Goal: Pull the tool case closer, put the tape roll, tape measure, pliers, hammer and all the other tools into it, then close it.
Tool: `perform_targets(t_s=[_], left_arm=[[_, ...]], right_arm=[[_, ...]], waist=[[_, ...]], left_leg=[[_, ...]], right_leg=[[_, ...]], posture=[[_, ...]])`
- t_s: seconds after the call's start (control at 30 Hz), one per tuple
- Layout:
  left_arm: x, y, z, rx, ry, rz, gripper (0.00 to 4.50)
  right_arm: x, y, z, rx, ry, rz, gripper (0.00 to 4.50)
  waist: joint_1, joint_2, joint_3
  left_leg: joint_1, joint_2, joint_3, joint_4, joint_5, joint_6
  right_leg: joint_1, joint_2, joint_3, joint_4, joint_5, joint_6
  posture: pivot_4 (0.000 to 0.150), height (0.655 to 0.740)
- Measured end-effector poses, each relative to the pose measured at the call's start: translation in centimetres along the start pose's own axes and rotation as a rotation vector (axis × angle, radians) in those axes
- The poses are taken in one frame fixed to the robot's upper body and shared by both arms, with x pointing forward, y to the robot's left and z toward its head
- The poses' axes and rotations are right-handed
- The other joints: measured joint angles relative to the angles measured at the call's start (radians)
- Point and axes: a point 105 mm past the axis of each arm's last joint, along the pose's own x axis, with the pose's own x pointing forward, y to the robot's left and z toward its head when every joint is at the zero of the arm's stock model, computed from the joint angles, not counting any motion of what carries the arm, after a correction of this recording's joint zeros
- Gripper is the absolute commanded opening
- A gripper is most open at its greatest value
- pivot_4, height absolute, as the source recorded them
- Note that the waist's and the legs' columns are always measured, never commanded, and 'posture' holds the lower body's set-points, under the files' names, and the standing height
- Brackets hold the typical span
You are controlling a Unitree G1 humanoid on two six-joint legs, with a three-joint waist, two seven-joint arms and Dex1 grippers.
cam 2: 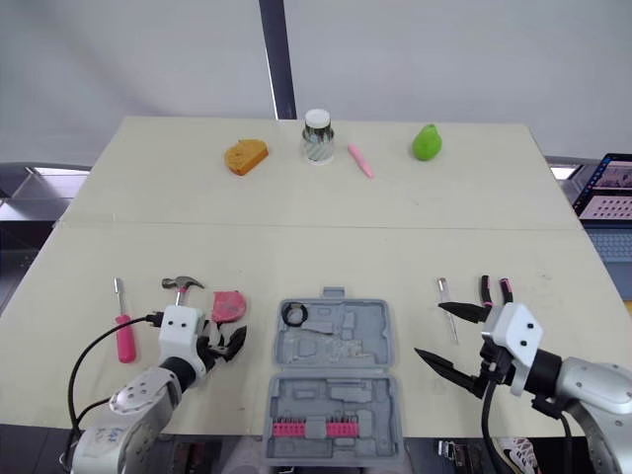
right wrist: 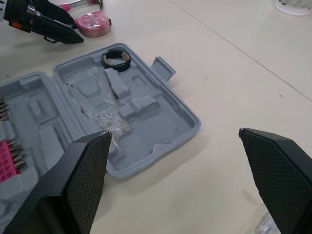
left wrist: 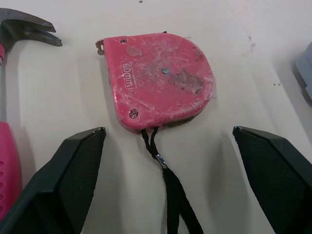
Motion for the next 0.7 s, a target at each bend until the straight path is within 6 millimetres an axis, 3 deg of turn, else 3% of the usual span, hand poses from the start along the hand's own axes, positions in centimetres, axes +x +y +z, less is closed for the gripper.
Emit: perform_targets(t_s=[0.07,0.3,0.7], left_arm=[[0.06,-0.01,-0.06,-0.011,0.003,0.016,3.7],[0.0,0.7,-0.19,0.0,0.016,0.062,0.17],[-0.1,0.47,-0.17,0.011,0.025,0.06,0.04]], right_arm=[[0.01,0.0,-0.05,0.005,0.004,-0.002,4.5],[-0.04,0.07,-0.18,0.01,0.009,-0.006,4.5],[0.04,-0.15,-0.06,-0.006,0.013,-0.013,4.5]], waist=[[0.0,0.0,0.0],[0.001,0.0,0.0],[0.001,0.001,0.0]], left_leg=[[0.0,0.0,0.0,0.0,0.0,0.0],[0.0,-0.001,0.0,0.0,0.0,0.0],[0.0,-0.001,0.0,0.0,0.0,0.0]], right_leg=[[0.0,0.0,0.0,0.0,0.0,0.0],[0.0,0.0,0.0,0.0,0.0,0.0],[0.0,0.0,0.0,0.0,0.0,0.0]], posture=[[0.15,0.695],[0.15,0.695],[0.15,0.695]])
